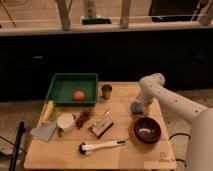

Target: Place sponge in metal cup

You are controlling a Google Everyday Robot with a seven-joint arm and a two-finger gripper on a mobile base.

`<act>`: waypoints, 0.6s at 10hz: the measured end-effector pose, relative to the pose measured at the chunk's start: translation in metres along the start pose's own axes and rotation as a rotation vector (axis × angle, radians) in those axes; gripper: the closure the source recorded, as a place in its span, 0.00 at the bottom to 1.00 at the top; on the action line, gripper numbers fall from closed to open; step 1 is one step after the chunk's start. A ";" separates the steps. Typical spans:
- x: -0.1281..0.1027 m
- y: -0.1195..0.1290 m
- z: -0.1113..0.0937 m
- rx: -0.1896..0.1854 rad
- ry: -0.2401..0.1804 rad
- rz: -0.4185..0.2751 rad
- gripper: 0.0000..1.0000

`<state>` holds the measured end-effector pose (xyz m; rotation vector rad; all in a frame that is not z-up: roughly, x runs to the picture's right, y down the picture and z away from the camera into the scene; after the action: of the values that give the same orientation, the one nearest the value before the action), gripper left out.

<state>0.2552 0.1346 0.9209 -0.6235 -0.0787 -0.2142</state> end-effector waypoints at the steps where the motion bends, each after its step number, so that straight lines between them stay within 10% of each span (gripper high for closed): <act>1: 0.000 0.003 0.001 0.001 0.000 0.003 0.47; 6: -0.002 0.006 -0.003 0.021 0.007 -0.027 0.96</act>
<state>0.2546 0.1381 0.9150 -0.6014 -0.0824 -0.2413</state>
